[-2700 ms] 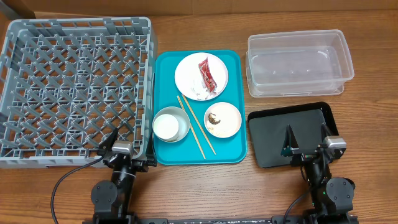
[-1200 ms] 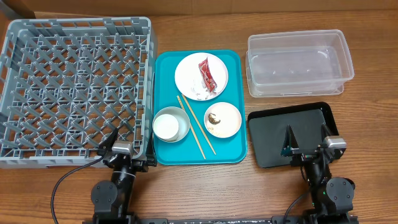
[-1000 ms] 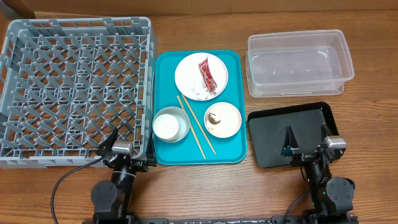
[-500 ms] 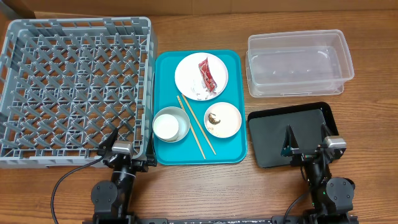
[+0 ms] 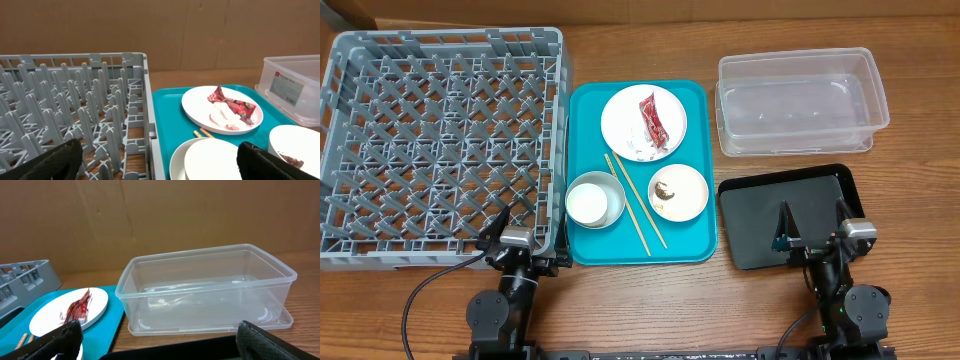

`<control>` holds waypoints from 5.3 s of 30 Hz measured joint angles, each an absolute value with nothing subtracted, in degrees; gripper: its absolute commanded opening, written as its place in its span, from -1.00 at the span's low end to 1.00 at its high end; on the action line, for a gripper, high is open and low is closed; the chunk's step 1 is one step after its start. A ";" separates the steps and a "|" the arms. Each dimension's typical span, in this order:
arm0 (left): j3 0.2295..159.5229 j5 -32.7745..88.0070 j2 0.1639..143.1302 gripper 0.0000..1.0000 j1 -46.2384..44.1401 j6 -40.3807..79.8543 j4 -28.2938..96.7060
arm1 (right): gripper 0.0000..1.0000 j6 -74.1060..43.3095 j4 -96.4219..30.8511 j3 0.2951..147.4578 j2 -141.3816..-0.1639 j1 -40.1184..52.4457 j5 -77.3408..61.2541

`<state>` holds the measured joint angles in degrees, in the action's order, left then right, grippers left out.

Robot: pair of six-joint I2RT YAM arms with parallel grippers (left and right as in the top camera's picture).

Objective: Sort waste into correct bins and load items into the dishwasher

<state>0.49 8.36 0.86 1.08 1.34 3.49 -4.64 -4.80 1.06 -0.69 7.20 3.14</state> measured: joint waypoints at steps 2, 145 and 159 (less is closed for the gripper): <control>0.49 8.36 0.86 1.00 1.08 1.34 3.49 | 1.00 -4.62 -4.80 1.06 -0.69 7.22 3.16; 2.17 10.26 0.86 1.00 1.08 6.35 7.60 | 1.00 -6.79 -5.67 4.49 -5.15 7.20 -0.21; 22.83 9.80 18.15 0.99 1.08 7.16 29.78 | 1.00 -7.27 -20.03 29.28 -32.14 7.20 -3.31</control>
